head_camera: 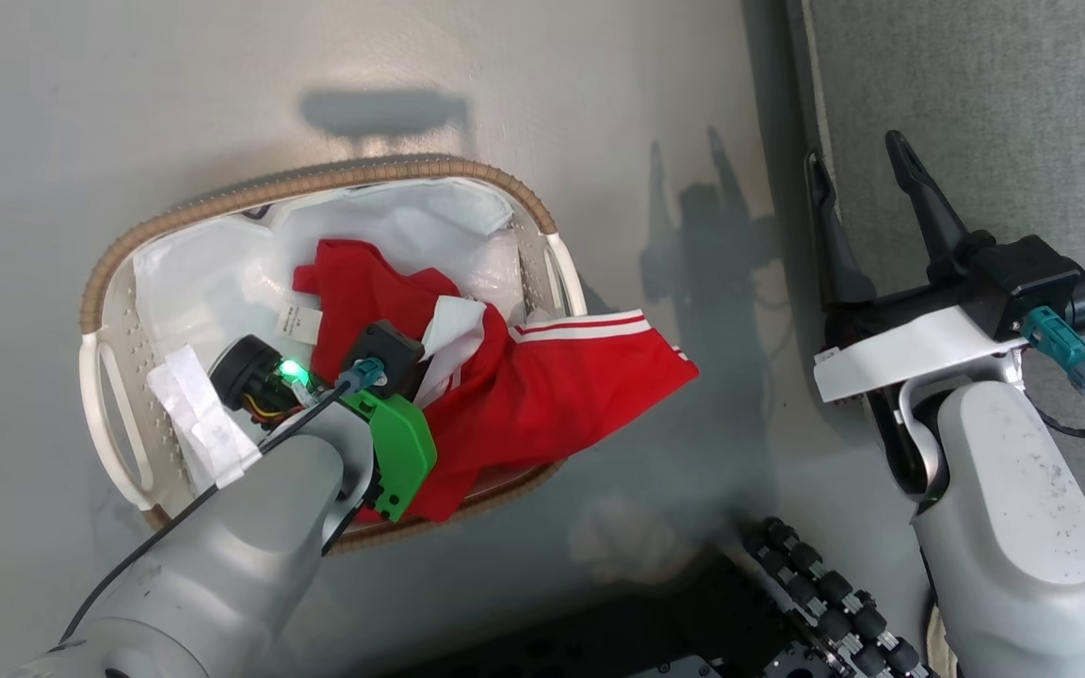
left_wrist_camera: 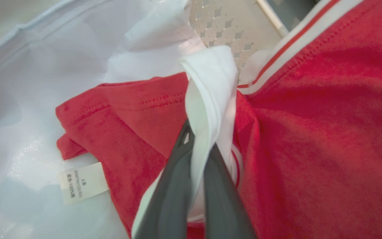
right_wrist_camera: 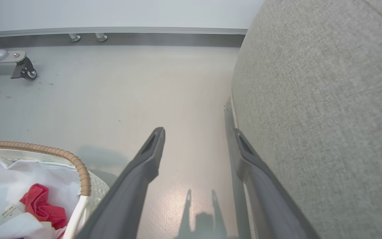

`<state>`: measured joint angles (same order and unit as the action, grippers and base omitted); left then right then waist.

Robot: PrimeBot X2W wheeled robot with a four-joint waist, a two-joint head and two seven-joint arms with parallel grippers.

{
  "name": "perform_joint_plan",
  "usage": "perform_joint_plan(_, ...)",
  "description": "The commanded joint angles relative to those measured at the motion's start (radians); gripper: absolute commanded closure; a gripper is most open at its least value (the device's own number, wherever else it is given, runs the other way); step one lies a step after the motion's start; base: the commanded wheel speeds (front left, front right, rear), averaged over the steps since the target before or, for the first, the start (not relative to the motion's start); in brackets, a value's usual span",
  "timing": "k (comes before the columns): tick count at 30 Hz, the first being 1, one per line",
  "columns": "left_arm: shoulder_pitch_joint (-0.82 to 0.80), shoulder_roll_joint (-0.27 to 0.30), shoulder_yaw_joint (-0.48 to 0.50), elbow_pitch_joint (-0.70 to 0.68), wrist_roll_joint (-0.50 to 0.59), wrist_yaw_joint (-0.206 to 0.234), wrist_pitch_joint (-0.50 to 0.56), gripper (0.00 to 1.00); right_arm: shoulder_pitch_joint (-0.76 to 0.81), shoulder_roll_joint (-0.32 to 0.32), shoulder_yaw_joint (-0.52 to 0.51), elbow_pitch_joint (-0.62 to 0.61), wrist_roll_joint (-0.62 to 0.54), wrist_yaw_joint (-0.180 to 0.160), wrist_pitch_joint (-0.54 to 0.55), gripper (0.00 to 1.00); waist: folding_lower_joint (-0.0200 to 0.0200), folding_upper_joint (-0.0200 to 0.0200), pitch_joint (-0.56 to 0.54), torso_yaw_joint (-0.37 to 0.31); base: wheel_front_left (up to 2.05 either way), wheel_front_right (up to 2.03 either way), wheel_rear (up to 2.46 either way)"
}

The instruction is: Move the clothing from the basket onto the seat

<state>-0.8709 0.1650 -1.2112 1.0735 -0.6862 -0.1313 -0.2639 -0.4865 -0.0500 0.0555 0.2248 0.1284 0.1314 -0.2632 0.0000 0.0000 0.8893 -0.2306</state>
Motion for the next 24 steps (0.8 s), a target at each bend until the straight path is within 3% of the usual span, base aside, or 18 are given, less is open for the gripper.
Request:
perform_joint_plan(1, 0.014, 0.010, -0.005, 0.001, -0.014, 0.002, -0.001, 1.00, -0.004, -0.002, 0.003, 0.005, 0.007, -0.001, -0.002, 0.00, 0.0000, 0.0000, -0.034, 0.000, 0.00, 0.00, 0.00)
perform_joint_plan(11, 0.104, 0.022, 0.072, -0.059, -0.034, 0.002, -0.001, 1.00, 0.013, -0.002, 0.023, 0.044, 0.020, -0.001, -0.002, 0.00, 0.0000, 0.0000, -0.214, 0.019, 0.00, 0.00, 0.00)
perform_joint_plan(24, 0.331, -0.008, 0.324, -0.230, 0.086, 0.016, -0.001, 1.00, 0.124, -0.003, 0.010, 0.098, 0.004, -0.001, -0.002, 0.00, 0.0000, 0.0000, -0.506, 0.095, 0.00, 0.00, 0.00)
